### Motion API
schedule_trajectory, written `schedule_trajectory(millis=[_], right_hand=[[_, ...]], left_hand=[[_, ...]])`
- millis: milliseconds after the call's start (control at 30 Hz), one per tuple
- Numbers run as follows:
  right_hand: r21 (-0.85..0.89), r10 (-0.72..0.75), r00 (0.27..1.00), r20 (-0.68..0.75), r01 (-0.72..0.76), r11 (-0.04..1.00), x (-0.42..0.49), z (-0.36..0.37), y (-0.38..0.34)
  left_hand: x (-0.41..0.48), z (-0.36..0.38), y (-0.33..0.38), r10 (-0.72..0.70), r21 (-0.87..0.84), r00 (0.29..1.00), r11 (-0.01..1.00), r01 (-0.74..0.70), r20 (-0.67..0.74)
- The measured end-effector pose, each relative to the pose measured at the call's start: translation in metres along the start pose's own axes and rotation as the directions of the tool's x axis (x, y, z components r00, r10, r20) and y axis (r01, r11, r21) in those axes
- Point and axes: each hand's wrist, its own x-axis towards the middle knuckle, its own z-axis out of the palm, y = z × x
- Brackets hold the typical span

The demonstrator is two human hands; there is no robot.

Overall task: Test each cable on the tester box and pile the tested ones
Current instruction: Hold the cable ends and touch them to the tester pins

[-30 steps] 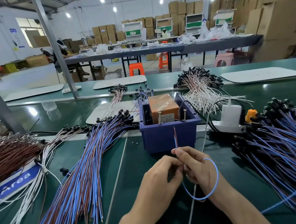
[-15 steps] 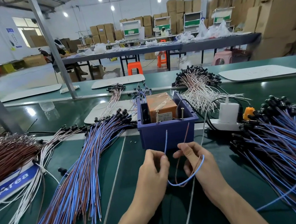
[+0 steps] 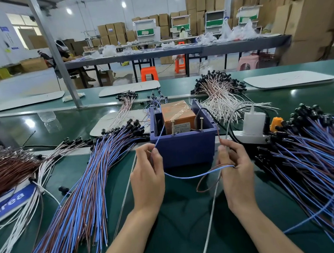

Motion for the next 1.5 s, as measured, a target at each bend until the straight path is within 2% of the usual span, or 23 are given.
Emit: schedule_trajectory(millis=[133,267,433,1500], right_hand=[[-0.159,-0.171,0.985,-0.023,0.166,0.973,0.002,0.003,0.001],[-0.25,-0.244,0.97,0.004,0.238,0.939,0.002,0.005,0.005],[-0.261,-0.232,0.972,0.046,0.236,0.936,0.0,0.002,0.005],[-0.255,-0.17,0.983,0.071,0.182,0.95,0.003,0.0,0.015]], left_hand=[[-0.003,0.002,0.0,0.055,0.058,0.998,0.997,-0.055,0.006],[-0.005,-0.001,0.0,0.04,0.015,0.999,0.999,-0.04,0.007],[-0.005,-0.003,-0.001,0.017,-0.002,1.0,1.0,-0.017,0.001],[-0.003,0.004,-0.011,0.004,-0.015,1.0,1.0,-0.004,0.006]])
